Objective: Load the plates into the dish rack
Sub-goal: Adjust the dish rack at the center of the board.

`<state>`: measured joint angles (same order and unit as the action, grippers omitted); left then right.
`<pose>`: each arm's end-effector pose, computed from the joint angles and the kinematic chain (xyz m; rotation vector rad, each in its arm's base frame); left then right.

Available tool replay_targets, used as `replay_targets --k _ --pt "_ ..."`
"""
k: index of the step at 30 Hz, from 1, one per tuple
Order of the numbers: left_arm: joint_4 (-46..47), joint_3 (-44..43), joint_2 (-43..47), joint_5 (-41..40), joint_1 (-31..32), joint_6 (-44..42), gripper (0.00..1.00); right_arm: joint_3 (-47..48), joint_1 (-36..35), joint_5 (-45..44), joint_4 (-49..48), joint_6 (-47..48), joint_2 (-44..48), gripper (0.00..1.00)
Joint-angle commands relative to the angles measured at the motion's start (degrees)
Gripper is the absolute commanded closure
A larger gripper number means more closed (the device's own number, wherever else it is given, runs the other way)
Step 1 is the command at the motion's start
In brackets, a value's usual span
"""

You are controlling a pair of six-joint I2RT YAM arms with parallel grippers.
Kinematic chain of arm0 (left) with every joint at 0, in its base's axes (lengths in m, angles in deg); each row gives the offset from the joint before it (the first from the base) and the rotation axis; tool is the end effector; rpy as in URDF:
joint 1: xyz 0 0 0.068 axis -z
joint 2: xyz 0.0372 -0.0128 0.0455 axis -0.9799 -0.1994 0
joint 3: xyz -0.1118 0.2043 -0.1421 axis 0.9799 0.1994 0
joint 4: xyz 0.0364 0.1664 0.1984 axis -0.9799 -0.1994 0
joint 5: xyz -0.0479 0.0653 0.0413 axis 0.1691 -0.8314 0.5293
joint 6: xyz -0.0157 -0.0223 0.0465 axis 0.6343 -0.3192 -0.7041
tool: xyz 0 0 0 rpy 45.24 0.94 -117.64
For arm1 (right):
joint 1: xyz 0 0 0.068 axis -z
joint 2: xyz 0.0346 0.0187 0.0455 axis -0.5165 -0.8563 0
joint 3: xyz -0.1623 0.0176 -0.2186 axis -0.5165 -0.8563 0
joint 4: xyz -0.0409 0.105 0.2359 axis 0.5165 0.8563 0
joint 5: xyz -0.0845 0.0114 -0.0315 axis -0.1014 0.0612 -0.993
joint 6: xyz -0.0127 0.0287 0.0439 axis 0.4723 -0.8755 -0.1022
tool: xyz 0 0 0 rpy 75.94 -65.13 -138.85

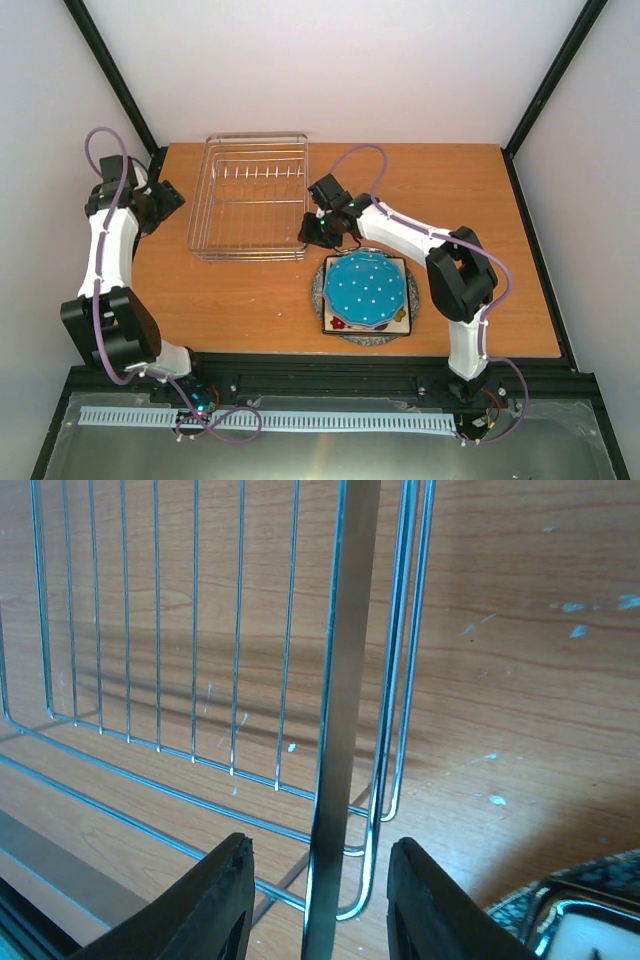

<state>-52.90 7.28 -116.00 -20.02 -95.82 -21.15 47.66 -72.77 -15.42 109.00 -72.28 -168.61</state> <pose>0.2933 0.0826 0.3091 -0.8859 2.3581 -0.3835 0.3147 0.2925 0.2216 -0.0374 2.7754 0.8319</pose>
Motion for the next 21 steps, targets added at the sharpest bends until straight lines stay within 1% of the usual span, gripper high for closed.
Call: replay_targets --k 1,4,7,9,11,14,16,18,21 --pt "1.9 0.4 4.7 3.8 0.0 -1.2 0.26 -0.5 -0.2 -3.5 2.0 1.6 5.5 0.62" --pt "1.5 0.1 7.3 4.5 0.0 -1.7 0.25 -2.4 -0.2 -5.0 2.8 1.6 8.2 0.60" --pt "-0.8 -1.1 9.1 4.2 0.7 -3.0 0.26 -6.7 -0.1 -7.5 3.0 0.7 13.0 0.59" --pt "-0.9 0.0 10.5 3.8 3.6 -2.8 0.26 -10.1 0.0 -9.7 4.1 0.2 16.9 0.58" --pt "0.4 2.5 12.3 5.3 7.1 -1.5 0.26 -13.5 0.0 -12.4 6.4 -0.3 21.6 0.56" --pt "2.6 7.6 14.8 9.6 11.8 0.7 0.26 -16.8 0.0 -17.3 15.6 0.0 29.1 0.55" --pt "4.4 11.2 17.2 10.6 14.6 1.4 0.26 -18.3 0.1 -20.6 21.4 0.5 33.8 0.55" --pt "5.6 14.4 20.3 9.5 17.7 2.1 0.25 -19.4 0.3 -23.0 27.0 0.8 37.1 0.55" --pt "5.5 16.4 22.4 12.1 20.2 2.0 0.23 -23.3 0.8 -24.3 30.8 0.3 42.5 0.57"
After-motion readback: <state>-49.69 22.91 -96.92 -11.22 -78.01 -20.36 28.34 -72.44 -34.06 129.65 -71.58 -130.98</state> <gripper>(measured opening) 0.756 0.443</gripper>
